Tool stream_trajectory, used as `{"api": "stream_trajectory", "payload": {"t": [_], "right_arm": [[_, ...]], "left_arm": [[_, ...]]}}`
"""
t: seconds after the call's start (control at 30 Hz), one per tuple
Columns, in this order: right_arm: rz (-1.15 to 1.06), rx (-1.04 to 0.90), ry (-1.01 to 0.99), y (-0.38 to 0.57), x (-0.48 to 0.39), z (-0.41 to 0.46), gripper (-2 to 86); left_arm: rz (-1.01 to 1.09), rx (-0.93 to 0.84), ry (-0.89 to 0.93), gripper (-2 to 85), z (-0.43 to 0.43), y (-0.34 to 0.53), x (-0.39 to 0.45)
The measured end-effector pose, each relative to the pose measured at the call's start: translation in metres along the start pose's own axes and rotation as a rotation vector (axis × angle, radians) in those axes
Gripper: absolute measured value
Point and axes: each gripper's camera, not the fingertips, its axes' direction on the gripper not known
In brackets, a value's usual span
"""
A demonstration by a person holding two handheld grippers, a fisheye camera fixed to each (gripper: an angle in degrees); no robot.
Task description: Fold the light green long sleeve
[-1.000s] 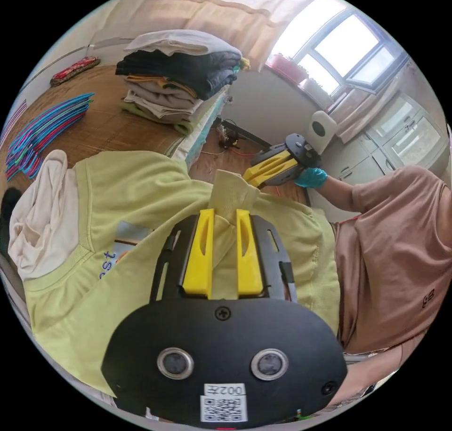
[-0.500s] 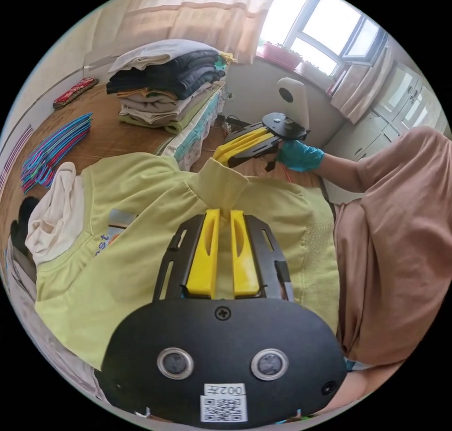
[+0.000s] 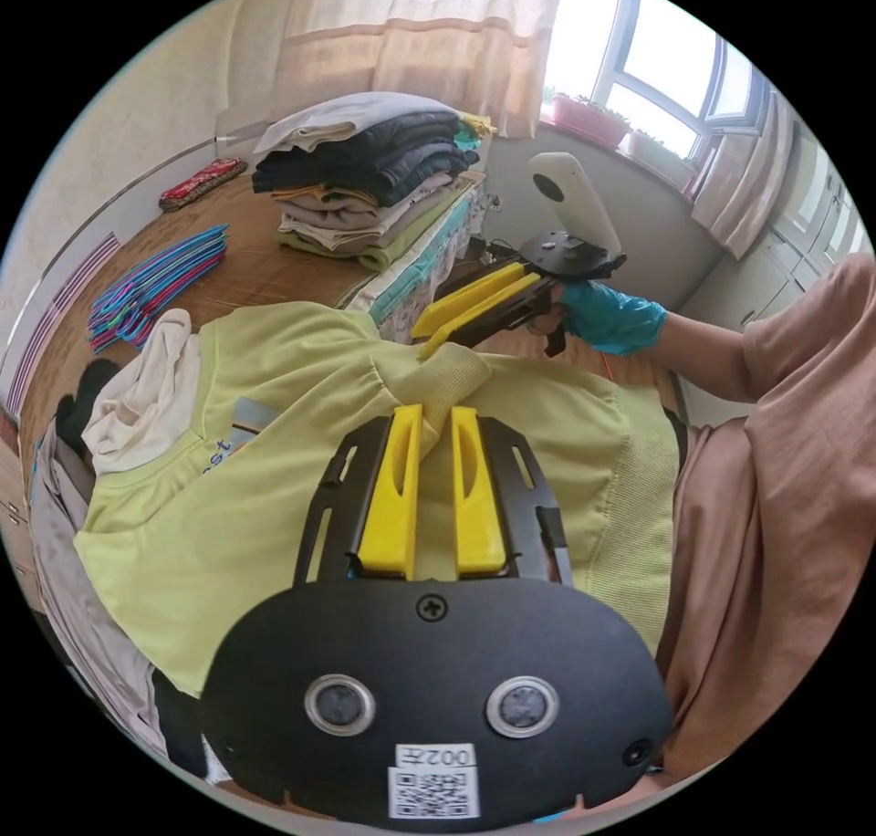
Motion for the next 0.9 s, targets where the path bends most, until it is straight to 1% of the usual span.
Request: {"api": "stream_trajectory", "payload": {"t": [0.1,0.23,0.37,0.53,0.6,0.77,0.9], "right_arm": [[0.026,-0.006,-0.020,0.002,0.007,-0.001,5.1],[0.037,-0.016,-0.005,0.005,0.016,-0.004,8.8],[0.025,-0.056,-0.049,0.009,0.026,-0.010,10.5],[0.019,-0.037,-0.121,0.012,0.030,-0.014,10.6],[0.004,-0.054,-0.120,0.013,0.029,-0.012,10.5],[0.021,-0.031,-0.158,0.020,0.036,-0.018,10.0],[0.016,-0.033,-0.146,0.024,0.035,-0.018,9.9]], "left_arm": [[-0.018,0.007,-0.012,1.6,-0.003,0.005,0.008],[-0.021,0.002,-0.027,1.4,-0.004,0.010,0.017],[-0.052,0.009,-0.035,1.3,-0.006,0.019,0.024],[-0.092,0.026,-0.045,1.3,-0.008,0.030,0.031],[-0.117,0.038,-0.048,1.2,-0.009,0.035,0.033],[-0.155,0.052,-0.037,1.2,-0.012,0.047,0.035],[-0.169,0.058,-0.027,1.3,-0.013,0.055,0.035]]}}
